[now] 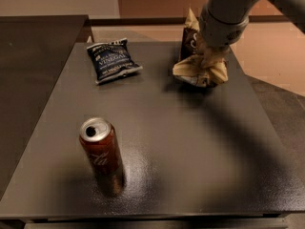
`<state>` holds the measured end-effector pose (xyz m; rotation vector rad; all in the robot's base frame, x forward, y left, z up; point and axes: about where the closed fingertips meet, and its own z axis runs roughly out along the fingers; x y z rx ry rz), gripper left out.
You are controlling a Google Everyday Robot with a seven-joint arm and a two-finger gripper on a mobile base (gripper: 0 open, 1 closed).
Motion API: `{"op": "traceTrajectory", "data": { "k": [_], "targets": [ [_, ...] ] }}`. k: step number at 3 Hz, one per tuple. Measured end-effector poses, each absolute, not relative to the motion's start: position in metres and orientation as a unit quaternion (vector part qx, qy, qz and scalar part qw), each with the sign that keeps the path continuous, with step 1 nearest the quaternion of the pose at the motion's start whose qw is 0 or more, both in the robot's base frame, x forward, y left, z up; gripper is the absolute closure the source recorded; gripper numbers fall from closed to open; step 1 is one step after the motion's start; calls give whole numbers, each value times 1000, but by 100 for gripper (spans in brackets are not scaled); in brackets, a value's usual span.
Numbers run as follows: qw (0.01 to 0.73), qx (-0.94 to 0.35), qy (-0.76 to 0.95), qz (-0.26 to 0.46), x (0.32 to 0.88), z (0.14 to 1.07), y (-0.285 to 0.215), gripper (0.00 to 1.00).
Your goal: Move brown chip bag near blue chip bag
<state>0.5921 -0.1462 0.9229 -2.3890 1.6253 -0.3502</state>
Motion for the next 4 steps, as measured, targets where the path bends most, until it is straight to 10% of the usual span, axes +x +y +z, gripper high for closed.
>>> {"op": "traceTrajectory", "data": {
  "k": [3,4],
  "targets": [
    [181,-817,541,-80,640,939,-68,100],
    [190,-820,537,-57,643,937,-45,82]
  ]
}}
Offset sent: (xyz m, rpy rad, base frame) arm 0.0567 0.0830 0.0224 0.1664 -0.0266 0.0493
